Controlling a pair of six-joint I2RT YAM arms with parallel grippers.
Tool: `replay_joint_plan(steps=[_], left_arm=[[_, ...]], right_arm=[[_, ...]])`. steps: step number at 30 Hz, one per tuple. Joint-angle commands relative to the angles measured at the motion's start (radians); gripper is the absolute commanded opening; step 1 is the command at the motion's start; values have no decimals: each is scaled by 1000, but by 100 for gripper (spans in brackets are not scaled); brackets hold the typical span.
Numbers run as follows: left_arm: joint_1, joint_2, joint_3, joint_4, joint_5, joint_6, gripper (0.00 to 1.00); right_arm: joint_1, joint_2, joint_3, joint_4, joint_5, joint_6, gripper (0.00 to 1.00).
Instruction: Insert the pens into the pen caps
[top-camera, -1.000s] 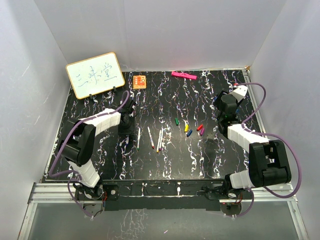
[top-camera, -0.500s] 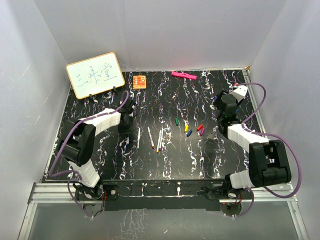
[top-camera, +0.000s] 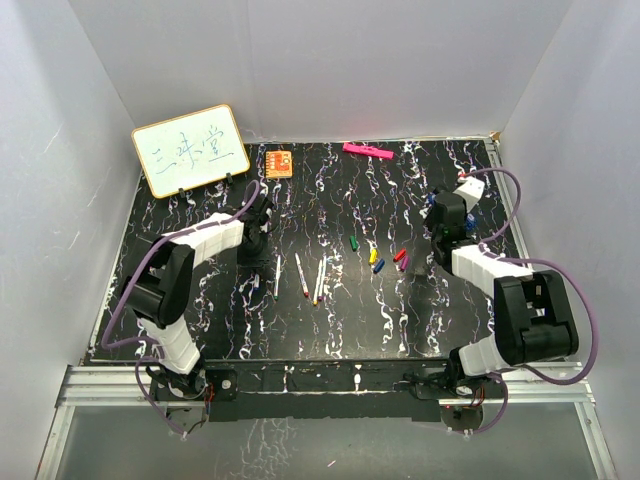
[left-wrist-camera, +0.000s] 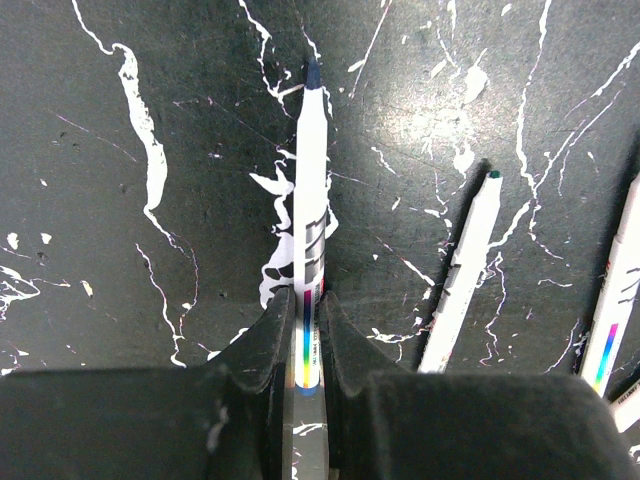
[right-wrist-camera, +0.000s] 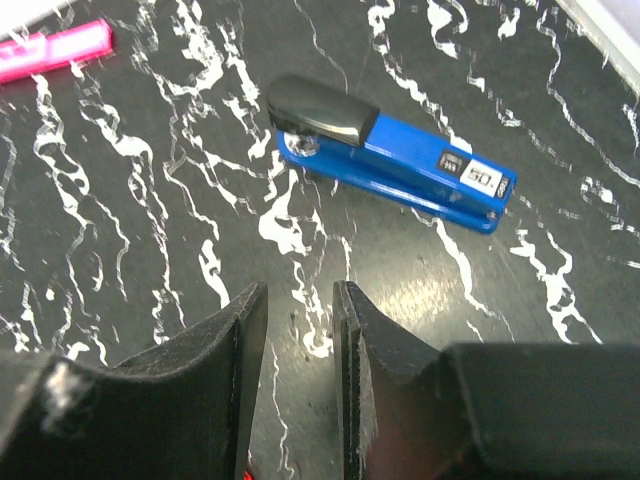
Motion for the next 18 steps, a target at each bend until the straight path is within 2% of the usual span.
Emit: replay_joint_plan(steps=[1,7,12,18], left_arm=[[-12,130,-110,-28,40,1,0],[-11,30,-98,-51,-6,5,0],[-12,-56,-88,-64,-23,8,0],[-12,-135,-85,-54,-31,4,0]], right_arm=[[61,31,70,-68,25,17,30],[222,98,93,-144,81,5,30],[273,88,85,-199,-18,67,23],[319,49,71,-274,-57,148,25]])
